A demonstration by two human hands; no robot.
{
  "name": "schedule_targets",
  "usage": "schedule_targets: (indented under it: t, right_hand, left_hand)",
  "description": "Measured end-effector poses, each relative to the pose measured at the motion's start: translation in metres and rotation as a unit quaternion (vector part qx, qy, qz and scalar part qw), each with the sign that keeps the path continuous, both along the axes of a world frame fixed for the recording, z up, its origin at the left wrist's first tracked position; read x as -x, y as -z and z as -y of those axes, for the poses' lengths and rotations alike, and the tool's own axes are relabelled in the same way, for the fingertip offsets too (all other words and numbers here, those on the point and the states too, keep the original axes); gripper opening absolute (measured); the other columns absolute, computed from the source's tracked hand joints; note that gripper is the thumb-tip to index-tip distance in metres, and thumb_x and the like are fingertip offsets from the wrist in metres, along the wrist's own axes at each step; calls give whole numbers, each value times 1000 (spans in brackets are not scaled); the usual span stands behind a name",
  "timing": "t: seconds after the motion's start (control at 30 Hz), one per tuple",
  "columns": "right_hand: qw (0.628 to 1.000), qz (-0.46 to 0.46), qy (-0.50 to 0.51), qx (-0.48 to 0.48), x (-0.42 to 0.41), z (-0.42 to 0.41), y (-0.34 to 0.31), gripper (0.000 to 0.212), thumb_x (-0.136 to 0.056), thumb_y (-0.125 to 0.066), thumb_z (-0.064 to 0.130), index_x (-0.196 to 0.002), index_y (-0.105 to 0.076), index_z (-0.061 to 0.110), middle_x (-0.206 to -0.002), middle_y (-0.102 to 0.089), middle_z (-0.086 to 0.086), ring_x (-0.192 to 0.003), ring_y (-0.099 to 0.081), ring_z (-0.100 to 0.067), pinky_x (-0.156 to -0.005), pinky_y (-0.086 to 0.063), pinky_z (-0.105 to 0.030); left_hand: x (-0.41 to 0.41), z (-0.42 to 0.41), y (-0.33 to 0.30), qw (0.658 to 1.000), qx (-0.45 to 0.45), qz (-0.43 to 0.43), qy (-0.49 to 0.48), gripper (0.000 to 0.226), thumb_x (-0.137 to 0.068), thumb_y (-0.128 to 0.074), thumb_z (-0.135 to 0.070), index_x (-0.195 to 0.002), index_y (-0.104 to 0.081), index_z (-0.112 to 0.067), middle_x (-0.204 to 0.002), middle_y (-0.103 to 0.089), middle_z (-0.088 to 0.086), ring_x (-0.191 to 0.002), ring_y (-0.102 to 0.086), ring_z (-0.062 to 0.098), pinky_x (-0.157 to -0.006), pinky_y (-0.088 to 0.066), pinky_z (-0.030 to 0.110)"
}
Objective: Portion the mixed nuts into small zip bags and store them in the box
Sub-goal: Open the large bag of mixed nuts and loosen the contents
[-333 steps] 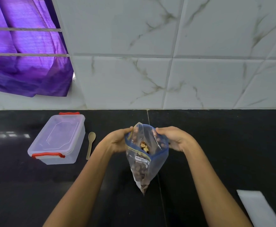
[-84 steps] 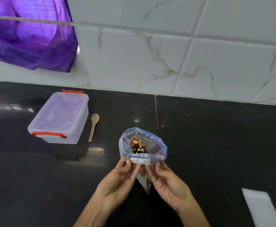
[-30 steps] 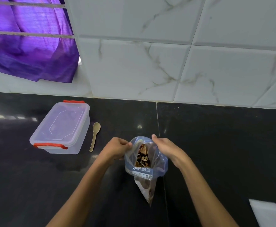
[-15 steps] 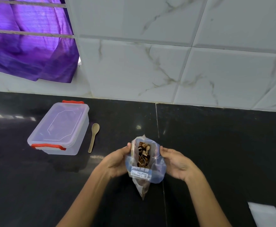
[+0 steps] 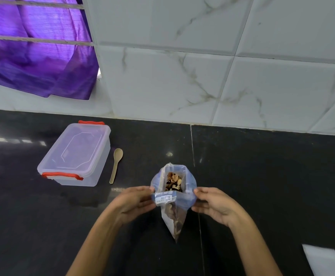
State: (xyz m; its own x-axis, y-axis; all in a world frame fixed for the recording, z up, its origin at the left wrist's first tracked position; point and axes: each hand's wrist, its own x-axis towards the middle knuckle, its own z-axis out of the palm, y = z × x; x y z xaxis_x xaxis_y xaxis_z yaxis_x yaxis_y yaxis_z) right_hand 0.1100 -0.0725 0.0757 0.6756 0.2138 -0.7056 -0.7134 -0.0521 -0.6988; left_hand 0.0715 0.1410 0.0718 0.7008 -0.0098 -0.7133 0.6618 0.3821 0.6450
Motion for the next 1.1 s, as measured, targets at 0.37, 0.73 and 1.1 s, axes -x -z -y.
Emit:
schedule_targets:
  t: [0.37,0.73,1.1]
  right_hand:
    - [996,-40,66,-36,21,-4,12,30,-99,-43,35,-109,-62,15,-97,-71,-10,-83,-66,-22,-59,-50,-31]
    - [994,55,-33,91,33,-22,-1,21,-92,-59,30,-96,-69,12,-83,-74,-4,-60,-64,-7,-47,-43,-19]
    - [978,-40,88,-187,45,-10,10,23,-98,-45,21,-106,-63,8,-94,-73,-15,-77,-66,-21,-64,-53,-31]
  left_hand:
    - [21,24,23,984,159,-47,-67,24,-83,-60,-28,-97,-63,-9,-86,-65,11,-78,-59,22,-65,-50,34]
    - [23,35,4,995,77,-22,-63,9,-86,-63,-7,-89,-65,1,-77,-73,16,-71,-70,25,-59,-59,35]
    - [32,35,11,973,211,-35,-91,22,-96,-50,-17,-106,-63,-3,-95,-65,16,-90,-58,24,-78,-48,36]
